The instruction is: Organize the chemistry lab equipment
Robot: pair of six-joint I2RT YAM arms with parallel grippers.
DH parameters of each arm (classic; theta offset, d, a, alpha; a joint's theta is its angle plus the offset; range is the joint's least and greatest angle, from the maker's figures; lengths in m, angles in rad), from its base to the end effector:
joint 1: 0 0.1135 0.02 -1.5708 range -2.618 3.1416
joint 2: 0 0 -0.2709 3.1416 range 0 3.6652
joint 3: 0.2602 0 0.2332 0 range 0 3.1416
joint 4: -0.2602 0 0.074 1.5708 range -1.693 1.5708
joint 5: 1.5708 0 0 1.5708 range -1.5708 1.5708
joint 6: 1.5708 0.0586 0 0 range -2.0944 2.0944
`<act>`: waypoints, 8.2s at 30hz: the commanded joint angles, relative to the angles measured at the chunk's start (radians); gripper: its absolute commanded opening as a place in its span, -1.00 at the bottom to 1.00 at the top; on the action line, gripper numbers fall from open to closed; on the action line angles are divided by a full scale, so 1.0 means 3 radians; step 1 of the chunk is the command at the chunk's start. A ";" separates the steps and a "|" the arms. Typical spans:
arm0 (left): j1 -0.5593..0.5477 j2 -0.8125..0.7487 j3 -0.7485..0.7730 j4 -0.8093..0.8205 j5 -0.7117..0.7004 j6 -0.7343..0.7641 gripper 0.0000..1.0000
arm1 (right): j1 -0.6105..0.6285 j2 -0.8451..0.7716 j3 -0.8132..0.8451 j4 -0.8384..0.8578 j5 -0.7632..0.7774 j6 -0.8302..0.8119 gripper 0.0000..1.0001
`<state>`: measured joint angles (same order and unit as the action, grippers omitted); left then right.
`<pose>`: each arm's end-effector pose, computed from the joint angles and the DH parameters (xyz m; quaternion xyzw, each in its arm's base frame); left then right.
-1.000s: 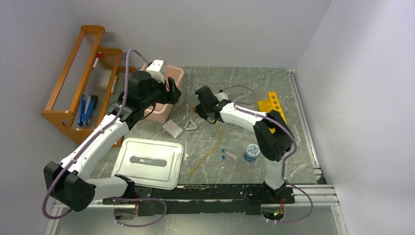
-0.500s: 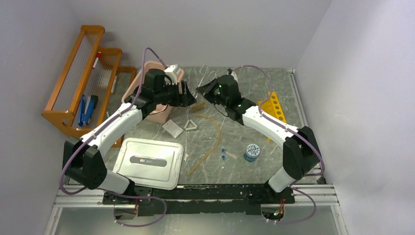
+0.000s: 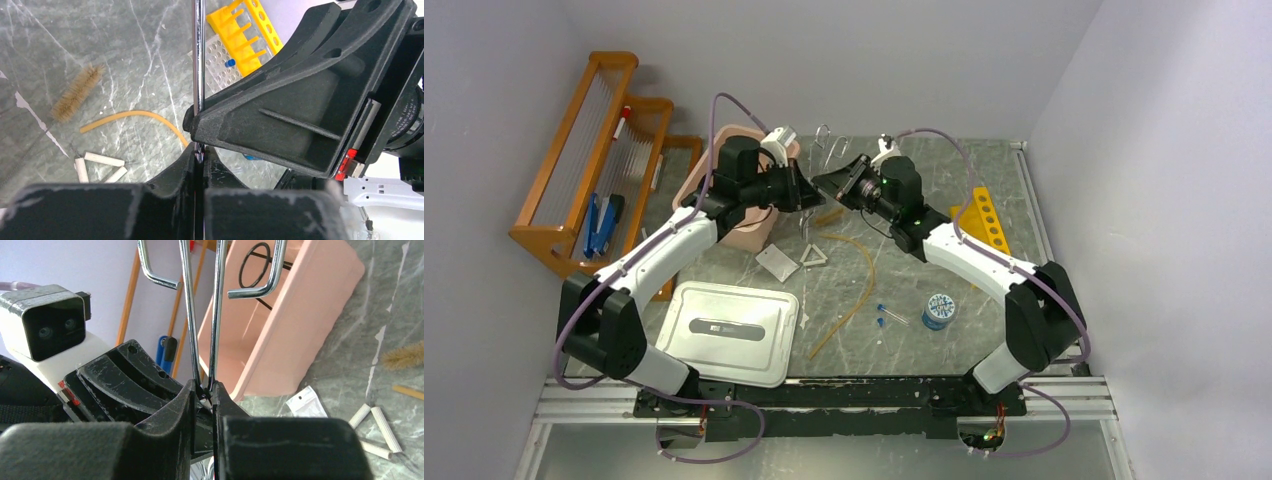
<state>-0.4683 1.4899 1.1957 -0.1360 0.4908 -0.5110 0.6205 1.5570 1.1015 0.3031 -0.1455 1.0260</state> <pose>0.2957 -0.1806 0.3232 0.1137 0.8191 -0.4268 0.3660 0.3005 0.2252 0.3191 0.1060 0.7509 0.5138 0.4011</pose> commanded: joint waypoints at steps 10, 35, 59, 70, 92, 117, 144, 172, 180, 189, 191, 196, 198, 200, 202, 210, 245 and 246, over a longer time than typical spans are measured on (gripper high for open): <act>0.0231 -0.0215 0.0165 -0.0157 0.0426 0.0493 -0.90 | -0.0151 -0.0317 0.0111 -0.0030 -0.0174 -0.0572 0.35; 0.1034 0.0789 0.1073 -0.1565 -0.0594 0.1967 -0.91 | -0.0643 -0.0672 0.0068 -0.0657 0.0073 -0.0974 0.51; 0.0870 0.1452 0.0897 -0.0744 -0.0699 0.1724 -0.88 | -0.0670 -0.0586 0.0046 -0.0655 0.0068 -0.0897 0.50; 0.0814 0.1468 0.0729 -0.0766 -0.0727 0.1588 -0.57 | -0.0672 -0.0631 -0.0031 -0.0664 0.0117 -0.0847 0.48; 0.0717 0.0587 0.1188 -0.1375 -0.1058 0.1468 0.13 | -0.0288 0.0073 0.0361 -0.1862 0.0561 -0.1751 0.39; 0.0687 -0.1158 -0.0755 0.0177 -0.0519 0.0291 0.27 | 0.0502 0.1685 0.1254 -0.2421 0.0447 -0.2386 -0.13; 0.0656 -0.1324 -0.0748 -0.0120 -0.0898 0.0300 0.28 | 0.0596 0.1940 0.1485 -0.2597 0.0938 -0.2586 -1.00; 0.0651 -0.1148 -0.0787 0.0245 -0.0181 -0.0386 0.70 | 0.0477 0.0294 0.0892 -0.1022 -0.0295 -0.2433 -1.00; 0.0651 -0.0914 -0.0782 0.0280 -0.0342 -0.1084 0.55 | 0.0477 0.0376 0.0883 -0.0768 -0.0739 -0.2330 -1.00; 0.0620 -0.0827 -0.0720 0.0115 -0.0403 -0.1029 -0.39 | 0.0481 0.0507 0.0899 -0.0583 -0.0814 -0.2228 -1.00; 0.0620 -0.0799 -0.0696 0.0097 -0.0366 -0.0980 -0.60 | 0.0482 0.0552 0.0935 -0.0576 -0.0858 -0.2206 -1.00; 0.0620 -0.0806 -0.0641 0.0007 -0.0442 -0.0781 -0.90 | 0.0482 0.0598 0.1019 -0.0651 -0.0925 -0.2155 -0.72; 0.0620 -0.0823 -0.0574 -0.0125 -0.0588 -0.0627 -0.91 | 0.0474 0.0585 0.1046 -0.0691 -0.0897 -0.2130 -0.27; 0.0625 -0.0829 -0.0445 -0.0308 -0.0791 -0.0438 -0.91 | 0.0475 0.0528 0.1045 -0.0688 -0.0852 -0.2101 0.05; 0.0630 -0.0822 -0.0289 -0.0513 -0.1014 -0.0220 -0.90 | 0.0468 0.0437 0.1018 -0.0671 -0.0784 -0.2087 0.21; 0.0783 -0.0690 0.0168 -0.1074 -0.2056 0.0524 -0.90 | 0.0433 0.0169 0.0899 -0.0759 -0.0309 -0.2241 0.29; 0.1031 0.0975 0.0346 -0.0748 -0.3248 0.0604 -0.55 | 0.0309 -0.0209 0.0304 -0.1473 0.1141 -0.2003 0.29; 0.1034 0.0956 0.0324 -0.0734 -0.3282 0.0600 -0.49 | 0.0307 -0.0225 0.0282 -0.1479 0.1146 -0.2003 0.29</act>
<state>-0.1654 1.7882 1.3136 -0.4114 -0.4400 -0.3256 0.7170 1.5269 1.2114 -0.1387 0.1547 0.3973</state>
